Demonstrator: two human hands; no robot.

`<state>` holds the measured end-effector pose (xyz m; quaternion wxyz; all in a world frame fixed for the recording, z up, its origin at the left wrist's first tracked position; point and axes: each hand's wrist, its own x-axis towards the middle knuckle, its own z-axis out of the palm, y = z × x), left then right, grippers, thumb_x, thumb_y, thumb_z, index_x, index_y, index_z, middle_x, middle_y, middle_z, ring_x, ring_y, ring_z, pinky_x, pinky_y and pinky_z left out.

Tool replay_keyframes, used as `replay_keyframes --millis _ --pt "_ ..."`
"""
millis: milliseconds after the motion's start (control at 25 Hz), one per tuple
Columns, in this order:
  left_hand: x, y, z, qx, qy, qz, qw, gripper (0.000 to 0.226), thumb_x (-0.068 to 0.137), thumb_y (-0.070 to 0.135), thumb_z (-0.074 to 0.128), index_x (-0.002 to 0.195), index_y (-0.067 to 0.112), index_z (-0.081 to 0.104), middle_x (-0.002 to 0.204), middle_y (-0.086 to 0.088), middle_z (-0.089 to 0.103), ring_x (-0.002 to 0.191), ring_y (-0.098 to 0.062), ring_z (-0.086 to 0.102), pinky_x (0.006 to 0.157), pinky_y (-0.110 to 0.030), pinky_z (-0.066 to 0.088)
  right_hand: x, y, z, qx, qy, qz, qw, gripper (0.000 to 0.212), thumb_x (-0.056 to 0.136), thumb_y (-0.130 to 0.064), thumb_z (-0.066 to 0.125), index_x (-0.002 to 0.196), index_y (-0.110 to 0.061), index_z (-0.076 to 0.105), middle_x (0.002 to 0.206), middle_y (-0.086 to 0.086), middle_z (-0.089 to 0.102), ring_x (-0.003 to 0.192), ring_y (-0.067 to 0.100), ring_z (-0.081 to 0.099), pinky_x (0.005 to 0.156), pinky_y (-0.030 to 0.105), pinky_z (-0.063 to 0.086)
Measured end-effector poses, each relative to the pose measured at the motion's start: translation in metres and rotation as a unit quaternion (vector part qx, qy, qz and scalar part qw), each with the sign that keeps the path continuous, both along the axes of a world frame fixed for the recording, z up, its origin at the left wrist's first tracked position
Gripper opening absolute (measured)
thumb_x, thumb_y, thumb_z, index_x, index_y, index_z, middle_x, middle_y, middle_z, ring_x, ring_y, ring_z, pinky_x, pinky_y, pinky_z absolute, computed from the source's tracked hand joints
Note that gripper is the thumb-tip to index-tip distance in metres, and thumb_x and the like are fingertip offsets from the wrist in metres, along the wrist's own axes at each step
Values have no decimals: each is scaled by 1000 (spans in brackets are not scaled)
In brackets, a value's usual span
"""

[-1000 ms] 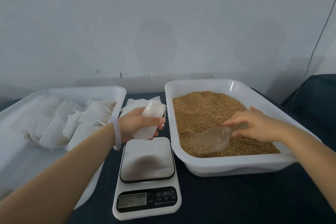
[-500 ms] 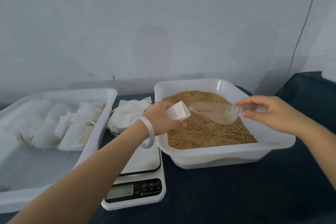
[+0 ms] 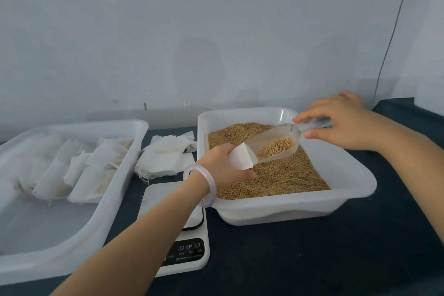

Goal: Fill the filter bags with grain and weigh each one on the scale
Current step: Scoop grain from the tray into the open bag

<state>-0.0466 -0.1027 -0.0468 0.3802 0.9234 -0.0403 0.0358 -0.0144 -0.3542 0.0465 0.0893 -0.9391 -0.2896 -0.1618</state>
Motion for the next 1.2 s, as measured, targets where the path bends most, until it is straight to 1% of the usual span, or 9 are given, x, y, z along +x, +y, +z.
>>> replay_keyframes --millis 120,240,400,600,680,840,920,1080,1200 --pt "2 2 -2 21 -12 12 1000 45 65 50 77 94 27 51 85 8 56 76 -11 56 62 -28 46 3 13 11 -24 -47 6 999 29 84 -38 63 113 -43 61 100 -24 48 119 8 34 112 40 -16" --pt "2 2 -3 4 -20 17 1000 50 65 48 77 102 31 48 87 12 56 77 -6 56 61 -26 47 3 24 13 -33 -79 7 996 30 84 -37 65 112 -45 61 102 -23 47 127 10 27 106 40 -26" --pt "2 4 -5 -9 -31 27 999 53 66 49 75 108 31 50 89 10 58 79 -8 58 67 -30 54 5 33 10 -31 -102 9 994 31 83 -35 66 111 -46 62 103 -24 47 127 10 27 106 44 -25" --pt "1 5 -5 -28 -28 21 999 44 67 50 75 98 36 47 84 14 56 76 -3 56 61 -24 47 9 30 14 -23 -99 -1 995 29 84 -34 65 111 -46 62 105 -22 50 125 12 29 107 46 -23" --pt "1 4 -5 -27 -21 18 999 44 68 49 75 100 36 47 85 13 58 78 -4 58 66 -27 51 10 28 16 -22 -112 -5 993 29 84 -34 64 111 -45 63 105 -21 51 125 12 29 107 48 -22" --pt "1 4 -3 -56 -6 24 998 39 70 41 73 101 27 54 81 3 69 74 -15 69 73 -40 58 8 28 17 -17 -156 9 988 29 83 -31 66 110 -39 66 101 -21 51 122 14 32 107 48 -22" --pt "1 3 -3 -78 -9 21 997 38 70 40 73 100 26 55 75 1 71 67 -17 70 71 -42 59 7 26 17 -5 -174 8 985 29 82 -29 67 110 -37 67 101 -19 52 121 15 33 107 48 -21" --pt "-1 3 -4 -118 -8 23 993 45 67 43 75 102 25 55 82 -1 70 67 -20 70 70 -44 59 4 24 16 6 -189 21 982 30 81 -25 69 110 -34 68 100 -18 52 121 18 35 108 51 -19" --pt "-2 4 -4 -156 -5 25 987 42 67 38 77 100 26 55 80 -2 70 61 -19 69 66 -45 59 6 23 14 4 -200 31 979 30 81 -26 69 110 -34 68 100 -17 53 121 20 35 108 52 -18"
